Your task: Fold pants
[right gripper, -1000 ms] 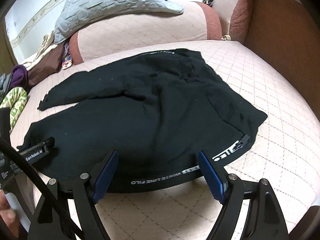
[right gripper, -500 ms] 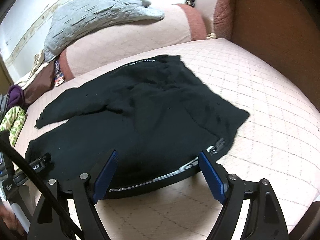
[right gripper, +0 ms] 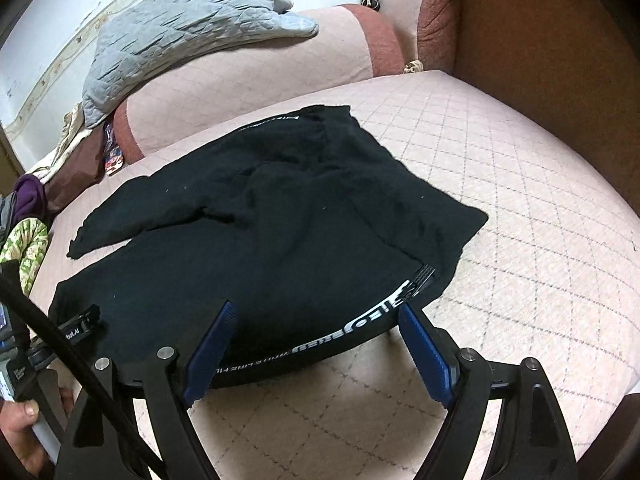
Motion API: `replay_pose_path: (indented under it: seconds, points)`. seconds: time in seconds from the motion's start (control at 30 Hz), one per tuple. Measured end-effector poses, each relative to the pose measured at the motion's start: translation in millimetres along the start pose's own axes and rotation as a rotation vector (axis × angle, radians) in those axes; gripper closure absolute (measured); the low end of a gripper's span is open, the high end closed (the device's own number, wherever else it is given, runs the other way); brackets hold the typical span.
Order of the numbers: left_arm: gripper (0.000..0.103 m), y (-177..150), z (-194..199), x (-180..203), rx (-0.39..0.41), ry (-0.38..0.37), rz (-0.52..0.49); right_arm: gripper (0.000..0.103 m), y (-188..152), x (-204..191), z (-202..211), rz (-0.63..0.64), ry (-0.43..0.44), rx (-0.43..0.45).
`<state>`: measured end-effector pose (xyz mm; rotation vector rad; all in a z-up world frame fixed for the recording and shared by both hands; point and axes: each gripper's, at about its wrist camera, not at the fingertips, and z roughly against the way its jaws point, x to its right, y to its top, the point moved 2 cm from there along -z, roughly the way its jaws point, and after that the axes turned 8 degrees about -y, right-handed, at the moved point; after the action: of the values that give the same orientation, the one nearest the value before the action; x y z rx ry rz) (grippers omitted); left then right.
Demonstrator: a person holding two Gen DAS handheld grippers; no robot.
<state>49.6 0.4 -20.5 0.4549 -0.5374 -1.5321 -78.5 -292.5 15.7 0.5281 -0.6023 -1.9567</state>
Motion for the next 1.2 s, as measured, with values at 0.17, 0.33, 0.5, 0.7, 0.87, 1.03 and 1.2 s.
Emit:
replay_pose_path:
  seconds: [0.17, 0.33, 0.5, 0.7, 0.87, 1.03, 1.2]
  points:
    - [0.000, 3, -1, -2, -0.054, -0.022, 0.003, 0.015, -3, -6, 1, 0.020, 0.007, -0.005]
    - [0.000, -2, 6, -2, -0.041, -0.033, 0.005, 0.015, -2, -5, 5, 0.022, 0.012, 0.001]
    - [0.000, -4, 29, -2, -0.009, -0.056, 0.015, 0.015, 0, -4, 13, 0.029, 0.017, 0.018]
    - [0.000, 18, 123, -1, 0.206, -0.146, 0.015, 0.015, 14, 6, 30, 0.009, 0.011, 0.054]
    - [0.000, 57, 213, -23, 0.287, -0.412, 0.122, 0.015, 50, 7, 65, 0.021, 0.027, 0.138]
    - [0.000, 108, 278, -37, 0.332, -0.360, 0.022, 0.015, 111, 15, 122, 0.035, 0.045, 0.272]
    - [0.000, 171, 328, -64, 0.330, -0.230, 0.014, 0.015, 182, 26, 172, 0.062, -0.005, 0.378]
